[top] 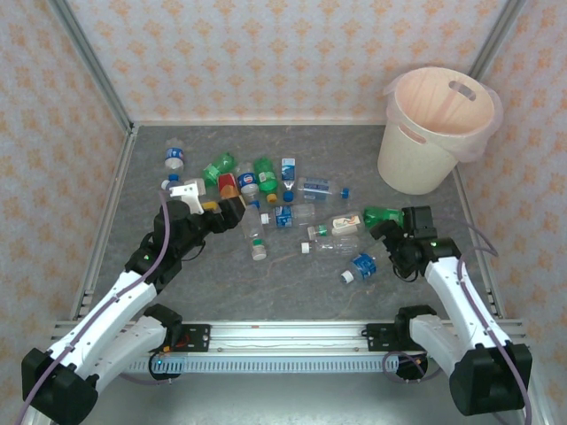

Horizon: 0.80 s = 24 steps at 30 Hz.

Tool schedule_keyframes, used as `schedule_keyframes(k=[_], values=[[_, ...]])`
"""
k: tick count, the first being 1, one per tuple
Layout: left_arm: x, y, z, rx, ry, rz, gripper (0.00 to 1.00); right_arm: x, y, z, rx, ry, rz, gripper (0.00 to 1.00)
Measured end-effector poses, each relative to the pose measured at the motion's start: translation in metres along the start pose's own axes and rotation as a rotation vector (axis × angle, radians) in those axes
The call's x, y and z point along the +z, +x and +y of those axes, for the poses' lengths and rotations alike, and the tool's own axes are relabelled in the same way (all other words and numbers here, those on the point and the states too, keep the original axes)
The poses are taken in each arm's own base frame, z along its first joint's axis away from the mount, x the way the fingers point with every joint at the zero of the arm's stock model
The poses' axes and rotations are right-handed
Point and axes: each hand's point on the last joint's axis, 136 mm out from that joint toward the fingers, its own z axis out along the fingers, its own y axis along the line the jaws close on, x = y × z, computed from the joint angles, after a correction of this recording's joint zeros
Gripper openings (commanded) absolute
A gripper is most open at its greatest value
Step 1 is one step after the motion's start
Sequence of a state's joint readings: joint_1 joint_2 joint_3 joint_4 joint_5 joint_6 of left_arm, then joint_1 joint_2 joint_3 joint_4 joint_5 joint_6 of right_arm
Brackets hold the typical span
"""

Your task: Put the plastic bottles in the bin

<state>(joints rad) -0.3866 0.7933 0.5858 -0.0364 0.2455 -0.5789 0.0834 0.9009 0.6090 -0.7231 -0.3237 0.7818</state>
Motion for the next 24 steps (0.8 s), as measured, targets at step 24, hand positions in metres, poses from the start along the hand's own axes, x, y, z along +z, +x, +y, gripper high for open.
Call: schedule_keyframes(k=[24], values=[[0.010, 0.034, -0.044, 0.057, 0.066, 0.031, 0.99, 0.030, 0.051, 0.000, -0.052, 0.028, 0.144, 0.85]])
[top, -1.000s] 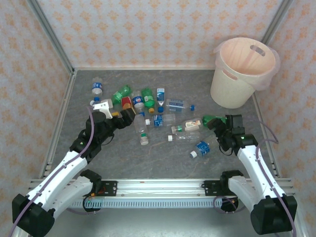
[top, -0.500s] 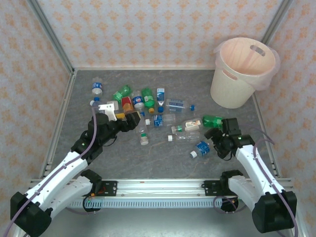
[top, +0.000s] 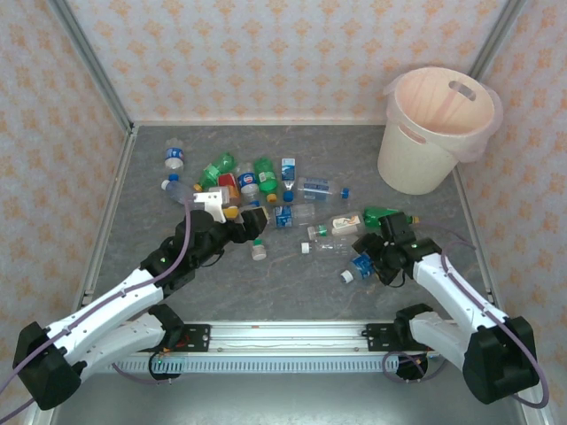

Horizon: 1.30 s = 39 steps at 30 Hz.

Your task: Put the plastic bottles in the bin

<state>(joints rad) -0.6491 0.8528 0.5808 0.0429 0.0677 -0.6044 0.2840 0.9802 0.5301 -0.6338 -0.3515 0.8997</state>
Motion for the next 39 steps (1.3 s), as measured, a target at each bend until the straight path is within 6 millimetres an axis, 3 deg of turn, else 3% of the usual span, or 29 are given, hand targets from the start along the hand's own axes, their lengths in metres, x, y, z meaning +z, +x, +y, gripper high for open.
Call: schedule_keyframes(k=[11, 20, 39], values=[[-0.002, -0.003, 0.001, 0.001, -0.011, -0.017, 0.99, 0.018, -0.003, -0.022, 0.010, 0.059, -0.034, 0.80], [-0.002, -0.004, 0.000, 0.000, -0.010, -0.018, 0.99, 0.019, -0.011, -0.020, -0.002, 0.054, -0.073, 0.69], [0.000, -0.004, -0.003, -0.002, -0.006, -0.013, 0.99, 0.012, -0.013, -0.012, -0.016, 0.006, -0.097, 0.60]])
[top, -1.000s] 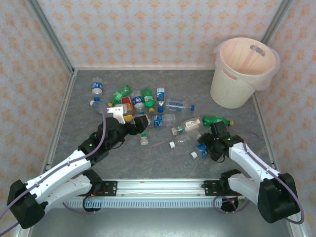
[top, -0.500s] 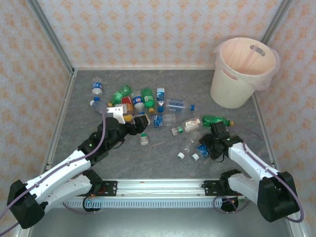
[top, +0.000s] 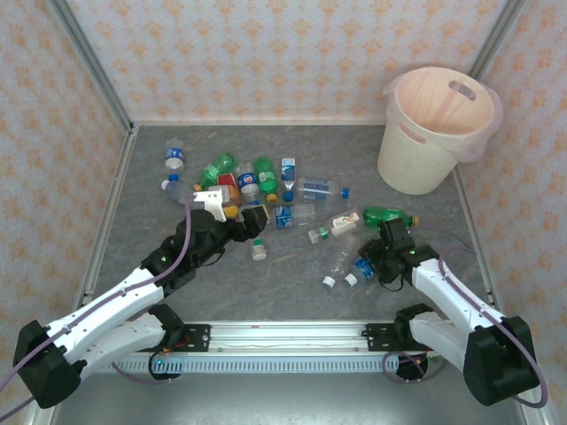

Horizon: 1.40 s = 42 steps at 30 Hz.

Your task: Put the plastic bottles in the bin

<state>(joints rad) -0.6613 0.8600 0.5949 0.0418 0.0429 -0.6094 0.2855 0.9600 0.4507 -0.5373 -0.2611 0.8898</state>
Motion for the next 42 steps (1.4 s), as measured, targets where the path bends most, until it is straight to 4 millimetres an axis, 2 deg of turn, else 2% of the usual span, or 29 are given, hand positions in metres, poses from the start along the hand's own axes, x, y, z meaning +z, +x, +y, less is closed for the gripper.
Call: schedule_keyframes(k=[6, 14, 17, 20, 26, 30, 36, 42], values=[[-0.001, -0.005, -0.004, -0.002, 0.008, -0.010, 0.99, -0.014, -0.007, 0.007, -0.011, -0.022, -0.039, 0.60], [0.000, -0.016, -0.013, -0.004, 0.008, -0.012, 0.99, -0.060, -0.040, 0.043, -0.059, -0.115, -0.201, 0.61], [0.001, -0.022, -0.018, -0.004, 0.012, -0.015, 0.99, -0.070, -0.047, 0.049, -0.076, -0.138, -0.241, 0.61], [0.002, -0.023, -0.021, -0.003, 0.013, -0.012, 0.99, -0.065, -0.044, 0.041, -0.086, -0.122, -0.235, 0.61], [0.003, -0.022, -0.021, -0.009, 0.005, -0.005, 0.99, -0.049, -0.028, 0.012, -0.091, -0.081, -0.200, 0.61], [0.003, -0.023, -0.019, -0.016, -0.006, -0.008, 0.99, -0.047, -0.024, 0.007, -0.091, -0.093, -0.192, 0.61], [0.004, -0.024, -0.020, -0.014, -0.017, -0.003, 0.99, -0.031, -0.011, -0.003, -0.088, -0.083, -0.138, 0.60], [0.005, -0.024, -0.019, -0.013, -0.020, -0.001, 0.99, -0.026, -0.008, 0.000, -0.085, -0.112, -0.123, 0.60]])
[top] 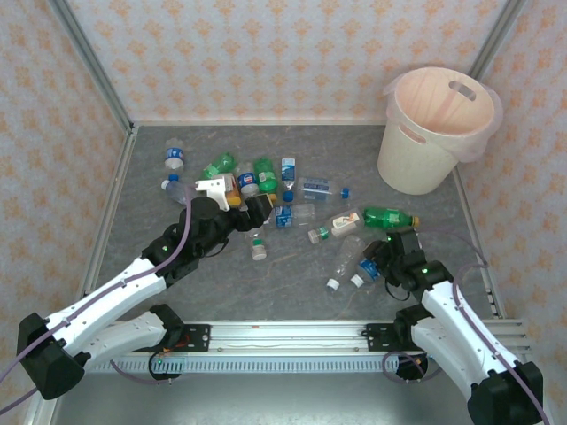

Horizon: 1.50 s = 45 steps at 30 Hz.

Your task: Put the plastic bottles in the bin

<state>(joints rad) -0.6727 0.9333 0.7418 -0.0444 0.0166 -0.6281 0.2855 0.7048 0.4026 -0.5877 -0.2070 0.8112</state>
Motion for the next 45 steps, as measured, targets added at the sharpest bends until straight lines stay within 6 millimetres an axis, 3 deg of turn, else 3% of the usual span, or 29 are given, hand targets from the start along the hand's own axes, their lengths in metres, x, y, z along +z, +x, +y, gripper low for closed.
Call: schedule_keyframes(k=[14, 25, 34, 45], values=[[0.012, 0.000, -0.002, 0.007, -0.025, 0.026, 0.99, 0.000, -0.003, 0.003, -0.015, -0.003, -0.009, 0.60], [0.012, 0.007, -0.020, 0.034, 0.036, 0.055, 0.99, -0.030, -0.034, 0.035, -0.048, -0.056, -0.114, 0.60], [0.015, 0.009, -0.022, 0.051, 0.037, 0.058, 0.99, -0.087, -0.085, 0.088, -0.095, -0.133, -0.297, 0.60], [0.004, -0.009, -0.023, 0.065, 0.025, 0.002, 0.99, -0.171, -0.159, 0.153, -0.137, -0.186, -0.584, 0.60]])
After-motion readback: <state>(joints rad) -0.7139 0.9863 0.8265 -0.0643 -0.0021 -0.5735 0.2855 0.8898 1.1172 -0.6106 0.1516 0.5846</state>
